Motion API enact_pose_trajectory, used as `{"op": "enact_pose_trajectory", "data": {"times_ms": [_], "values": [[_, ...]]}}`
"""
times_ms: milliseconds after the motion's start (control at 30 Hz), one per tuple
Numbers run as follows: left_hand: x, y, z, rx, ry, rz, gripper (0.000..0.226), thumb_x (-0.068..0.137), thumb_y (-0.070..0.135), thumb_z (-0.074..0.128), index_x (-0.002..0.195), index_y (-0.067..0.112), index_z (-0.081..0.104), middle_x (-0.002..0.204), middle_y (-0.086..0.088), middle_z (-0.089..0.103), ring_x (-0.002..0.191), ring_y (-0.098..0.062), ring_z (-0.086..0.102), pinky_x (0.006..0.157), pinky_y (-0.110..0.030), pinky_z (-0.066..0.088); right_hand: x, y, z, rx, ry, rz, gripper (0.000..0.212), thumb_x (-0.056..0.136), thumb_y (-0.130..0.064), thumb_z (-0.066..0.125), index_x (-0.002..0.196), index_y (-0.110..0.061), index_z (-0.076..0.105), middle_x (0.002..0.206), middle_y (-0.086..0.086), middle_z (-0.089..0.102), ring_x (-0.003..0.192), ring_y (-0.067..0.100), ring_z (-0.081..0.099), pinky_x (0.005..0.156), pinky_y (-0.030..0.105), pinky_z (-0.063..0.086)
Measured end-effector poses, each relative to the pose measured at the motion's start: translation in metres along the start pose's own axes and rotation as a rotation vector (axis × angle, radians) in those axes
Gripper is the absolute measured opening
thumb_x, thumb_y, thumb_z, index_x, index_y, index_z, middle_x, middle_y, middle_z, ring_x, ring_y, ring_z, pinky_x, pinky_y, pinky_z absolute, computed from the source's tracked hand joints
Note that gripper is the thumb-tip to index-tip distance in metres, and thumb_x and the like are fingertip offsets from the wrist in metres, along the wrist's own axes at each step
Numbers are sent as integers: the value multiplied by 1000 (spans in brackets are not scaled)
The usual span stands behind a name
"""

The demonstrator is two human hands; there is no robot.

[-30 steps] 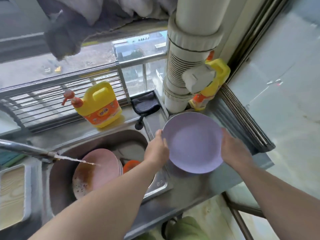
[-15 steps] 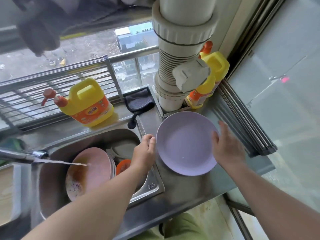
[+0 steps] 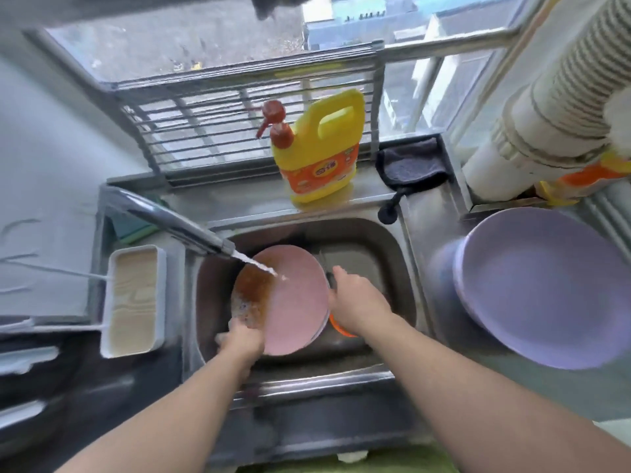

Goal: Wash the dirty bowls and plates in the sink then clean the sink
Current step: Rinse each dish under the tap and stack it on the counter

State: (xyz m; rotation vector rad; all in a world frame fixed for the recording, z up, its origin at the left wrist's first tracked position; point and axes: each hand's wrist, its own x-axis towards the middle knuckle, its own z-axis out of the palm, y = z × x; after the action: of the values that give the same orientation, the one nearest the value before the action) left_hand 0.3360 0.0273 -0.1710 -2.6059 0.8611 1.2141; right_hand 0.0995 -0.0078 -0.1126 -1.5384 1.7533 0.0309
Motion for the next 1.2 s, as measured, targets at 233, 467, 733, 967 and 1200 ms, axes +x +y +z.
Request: {"op": "enact_pose_trajectory", "data": {"times_ms": [233,467,733,967,1200], "values": [[33,-6,-15,-548,-337,-218,28,95,10,66,122,14,62,118,-9,72,103,-27,70,62,-31,60,36,-21,60,-15,-46,240,57,100,-16,41,154,-11,24,102,23,68,89,37,68,65,34,42],[15,2,-37,-768,-432,-283,23,108,29,55,120,12,65,114,-14,72,98,-32,69,60,-36,60,22,-69,0,106,-50,258,40,90,-21,40,127,-10,51,117,22,69,102,41,68,82,39,50],[-31,24,-69,-781,-675,-363,33,109,32,53,122,5,67,88,-21,79,66,-37,77,50,-44,62,-21,-108,-87,62,-160,340,29,84,2,46,77,2,73,64,16,72,50,28,63,51,34,53],[-51,31,-83,-674,-757,-327,33,107,24,52,119,-3,65,82,-21,76,59,-36,75,41,-41,58,-72,-70,-114,177,-260,491,28,91,-2,33,76,-4,56,50,10,50,31,15,40,39,15,26],[-58,43,-127,-555,-516,173,35,107,46,51,123,18,65,110,-14,72,99,-33,71,79,-43,64,-75,-32,-22,371,-139,587,35,80,-7,35,104,-1,60,75,16,68,50,23,62,43,25,47]]}}
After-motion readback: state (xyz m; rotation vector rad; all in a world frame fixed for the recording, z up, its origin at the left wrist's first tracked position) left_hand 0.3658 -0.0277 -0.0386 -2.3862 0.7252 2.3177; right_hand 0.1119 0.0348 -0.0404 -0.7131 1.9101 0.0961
